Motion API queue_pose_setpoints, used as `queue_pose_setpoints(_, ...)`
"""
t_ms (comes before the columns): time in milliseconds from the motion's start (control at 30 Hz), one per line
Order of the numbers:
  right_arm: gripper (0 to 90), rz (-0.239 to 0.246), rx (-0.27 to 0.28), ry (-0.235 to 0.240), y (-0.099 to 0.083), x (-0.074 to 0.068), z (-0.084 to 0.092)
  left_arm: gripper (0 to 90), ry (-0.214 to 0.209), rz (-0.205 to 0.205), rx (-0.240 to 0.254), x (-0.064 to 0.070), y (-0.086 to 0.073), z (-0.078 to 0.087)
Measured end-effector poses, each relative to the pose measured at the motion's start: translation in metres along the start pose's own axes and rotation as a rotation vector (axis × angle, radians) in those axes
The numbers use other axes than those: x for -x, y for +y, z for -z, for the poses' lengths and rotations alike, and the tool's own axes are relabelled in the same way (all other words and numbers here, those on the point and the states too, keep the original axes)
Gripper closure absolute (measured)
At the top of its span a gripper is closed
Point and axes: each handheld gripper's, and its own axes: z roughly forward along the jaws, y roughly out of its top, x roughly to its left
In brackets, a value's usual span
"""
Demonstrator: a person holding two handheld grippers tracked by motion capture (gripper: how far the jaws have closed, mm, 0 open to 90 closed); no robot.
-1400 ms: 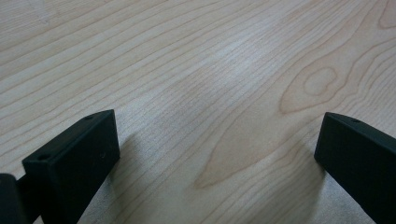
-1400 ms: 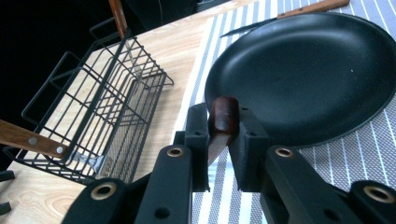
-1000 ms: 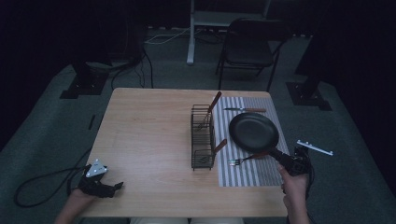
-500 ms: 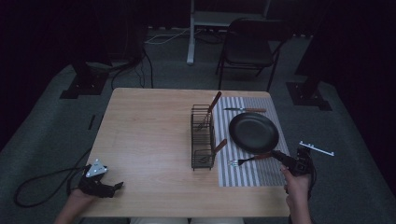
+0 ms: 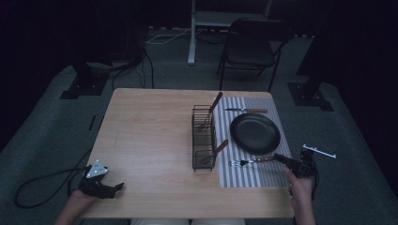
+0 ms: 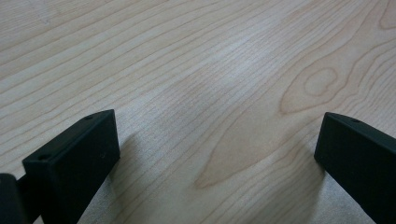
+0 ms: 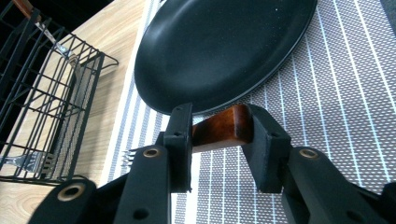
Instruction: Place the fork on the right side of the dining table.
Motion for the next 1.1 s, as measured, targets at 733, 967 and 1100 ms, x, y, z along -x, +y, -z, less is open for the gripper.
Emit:
queue_pose_setpoints(733,50.8,0.005,-0.097,-0.070,0.002,0.017,-0.022,0.0,0.000,0.000,0.000,0.000,0.000,0.000)
queue_pose_setpoints(967,48.0,0.031,-0.123,-0.119,0.004,0.019,-0.029,0.0,0.000,0.000,0.000,0.000,0.000,0.000)
queue_pose_setpoints(1100,46.4,0.076,-0.133,-0.163,0.006,0.016,-0.033,0.0,0.000,0.000,0.000,0.000,0.000,0.000)
